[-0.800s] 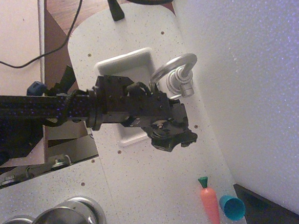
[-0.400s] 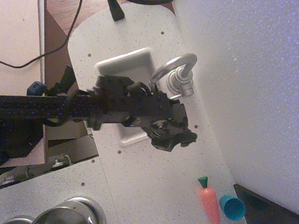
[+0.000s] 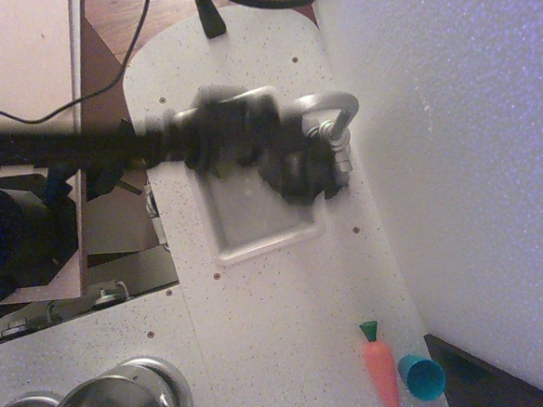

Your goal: Turn faucet left

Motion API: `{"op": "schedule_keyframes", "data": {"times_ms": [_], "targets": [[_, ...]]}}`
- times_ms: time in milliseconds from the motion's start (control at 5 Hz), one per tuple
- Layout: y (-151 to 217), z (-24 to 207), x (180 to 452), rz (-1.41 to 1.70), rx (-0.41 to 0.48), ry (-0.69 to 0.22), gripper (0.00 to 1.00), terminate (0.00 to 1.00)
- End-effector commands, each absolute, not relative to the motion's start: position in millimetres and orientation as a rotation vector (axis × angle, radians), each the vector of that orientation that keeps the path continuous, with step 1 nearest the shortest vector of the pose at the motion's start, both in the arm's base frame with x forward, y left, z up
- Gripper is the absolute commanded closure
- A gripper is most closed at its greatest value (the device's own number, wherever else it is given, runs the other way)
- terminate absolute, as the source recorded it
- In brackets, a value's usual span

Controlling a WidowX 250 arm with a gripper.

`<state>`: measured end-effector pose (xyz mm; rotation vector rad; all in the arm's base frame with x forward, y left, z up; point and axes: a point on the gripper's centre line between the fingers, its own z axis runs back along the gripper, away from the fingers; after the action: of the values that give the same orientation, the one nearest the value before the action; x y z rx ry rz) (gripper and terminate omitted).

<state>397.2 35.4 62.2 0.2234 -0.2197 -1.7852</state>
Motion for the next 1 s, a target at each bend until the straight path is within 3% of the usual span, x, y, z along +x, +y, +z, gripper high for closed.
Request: {"op": "schedule_keyframes", "data": {"times_ms": [0,200,400,600,800], "targets": [[101,86,396,-1.651,0.321,-0.219,0.0,0.0],[108,83,391,-1.63,0.271,-0.228,0.0,0.0],[145,118,386,-1.51,0.046,-0.376,0.0,0.0],[198,147,365,-1.264,0.023,-0.661,0.0,0.0],[230,162,382,-1.278,-0.17,-0.903,0.0,0.0]]}}
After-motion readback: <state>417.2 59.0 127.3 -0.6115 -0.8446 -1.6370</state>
